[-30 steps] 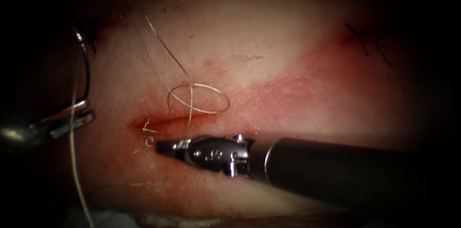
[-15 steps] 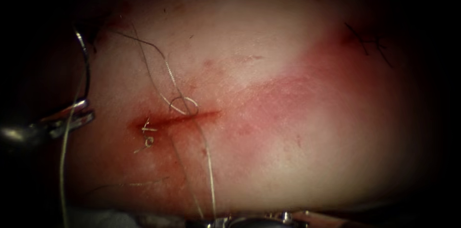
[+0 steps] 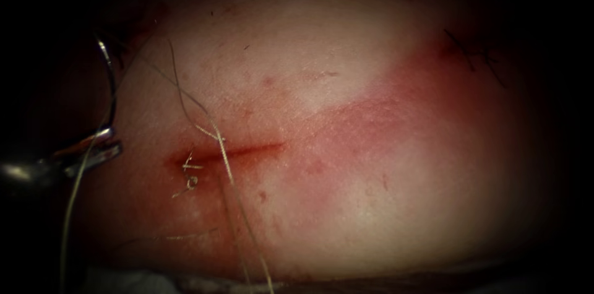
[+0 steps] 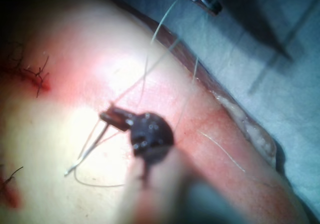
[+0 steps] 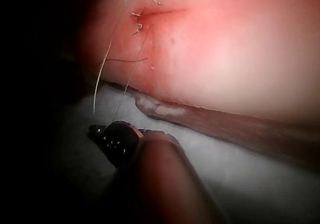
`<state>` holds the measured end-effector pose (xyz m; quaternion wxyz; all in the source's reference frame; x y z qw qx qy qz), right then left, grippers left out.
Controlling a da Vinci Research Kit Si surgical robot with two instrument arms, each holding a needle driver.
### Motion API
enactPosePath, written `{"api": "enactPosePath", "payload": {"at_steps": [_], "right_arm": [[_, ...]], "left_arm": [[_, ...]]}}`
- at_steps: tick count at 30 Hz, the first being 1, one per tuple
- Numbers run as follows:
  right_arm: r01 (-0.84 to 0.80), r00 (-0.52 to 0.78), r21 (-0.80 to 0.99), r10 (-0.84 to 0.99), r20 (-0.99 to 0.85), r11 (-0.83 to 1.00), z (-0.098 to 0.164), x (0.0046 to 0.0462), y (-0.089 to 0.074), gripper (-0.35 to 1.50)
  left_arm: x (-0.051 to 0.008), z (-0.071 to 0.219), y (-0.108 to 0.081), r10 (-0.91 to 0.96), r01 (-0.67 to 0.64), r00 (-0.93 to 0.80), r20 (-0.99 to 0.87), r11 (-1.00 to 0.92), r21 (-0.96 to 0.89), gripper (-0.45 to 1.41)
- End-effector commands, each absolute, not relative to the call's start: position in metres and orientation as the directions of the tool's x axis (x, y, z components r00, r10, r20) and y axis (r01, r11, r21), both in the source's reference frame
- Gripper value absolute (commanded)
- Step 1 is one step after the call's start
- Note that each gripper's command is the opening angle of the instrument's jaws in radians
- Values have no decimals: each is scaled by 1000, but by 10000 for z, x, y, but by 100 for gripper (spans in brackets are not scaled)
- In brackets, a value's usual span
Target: Wound Closure
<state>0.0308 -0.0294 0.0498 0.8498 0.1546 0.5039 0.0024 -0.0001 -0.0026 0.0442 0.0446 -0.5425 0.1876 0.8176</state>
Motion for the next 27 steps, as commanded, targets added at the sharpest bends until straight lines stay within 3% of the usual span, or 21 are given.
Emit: {"api": "enactPosePath", "payload": {"at_steps": [1, 9, 20, 21, 25, 27], "right_arm": [[115, 500, 258, 169, -849, 959, 512, 307, -280, 132], [-12, 489, 197, 178, -854, 980, 571, 253, -190, 132], [-145, 448, 142, 193, -873, 979, 652, 223, -96, 140], [-160, 416, 218, 266, -870, 963, 655, 220, -94, 147], [-79, 348, 341, 346, -871, 937, 659, 203, -101, 147], [4, 313, 485, 459, -831, 875, 652, 182, -112, 147]], "left_arm": [[-5, 448, -29, -129, -276, -406, -905, -927, 256, -45], [-4, 448, -28, -128, -275, -405, -905, -927, 255, -45], [-1, 448, -28, -127, -276, -409, -904, -927, 255, -45], [0, 448, -28, -126, -276, -411, -903, -927, 255, -45], [3, 448, -26, -124, -276, -413, -902, -927, 254, -45], [3, 448, -26, -124, -276, -413, -902, -927, 254, -45]]}}
